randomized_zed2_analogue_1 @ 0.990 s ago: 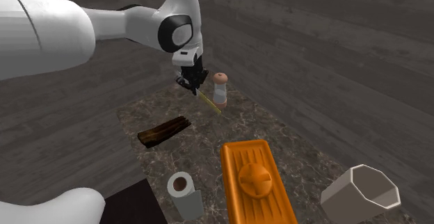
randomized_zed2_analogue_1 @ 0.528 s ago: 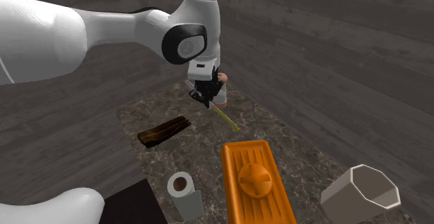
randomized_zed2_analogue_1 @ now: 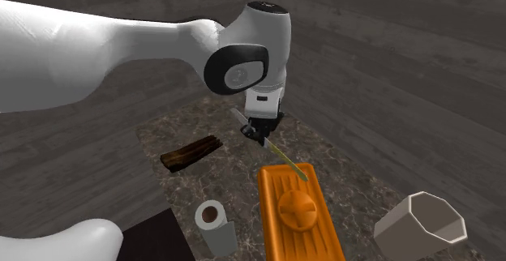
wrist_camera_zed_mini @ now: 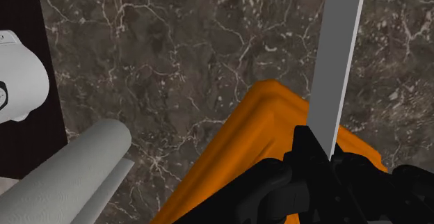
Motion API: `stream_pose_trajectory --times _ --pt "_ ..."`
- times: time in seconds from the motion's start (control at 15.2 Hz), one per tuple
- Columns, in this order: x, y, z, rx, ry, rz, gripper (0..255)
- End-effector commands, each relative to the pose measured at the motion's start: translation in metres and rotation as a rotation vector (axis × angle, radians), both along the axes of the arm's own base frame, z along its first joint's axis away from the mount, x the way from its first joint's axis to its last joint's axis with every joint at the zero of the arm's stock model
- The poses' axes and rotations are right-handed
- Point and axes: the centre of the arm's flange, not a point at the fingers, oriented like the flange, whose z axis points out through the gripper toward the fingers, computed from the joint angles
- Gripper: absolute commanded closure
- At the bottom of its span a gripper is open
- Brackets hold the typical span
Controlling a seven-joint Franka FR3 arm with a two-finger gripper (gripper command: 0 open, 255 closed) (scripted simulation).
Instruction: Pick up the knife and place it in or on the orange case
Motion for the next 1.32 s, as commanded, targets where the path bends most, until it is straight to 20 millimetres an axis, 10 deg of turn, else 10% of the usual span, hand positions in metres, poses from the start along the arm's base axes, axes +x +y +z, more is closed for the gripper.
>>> stream_pose_trajectory --times 0.0,0.73,1.25 --pt "-0.001 -0.029 0.000 0.001 0.000 0.001 255" --pt "0.009 -0.174 0.002 0.001 0.000 0.001 255" --pt "0.009 -0.174 -0.041 0.001 0.000 0.001 255"
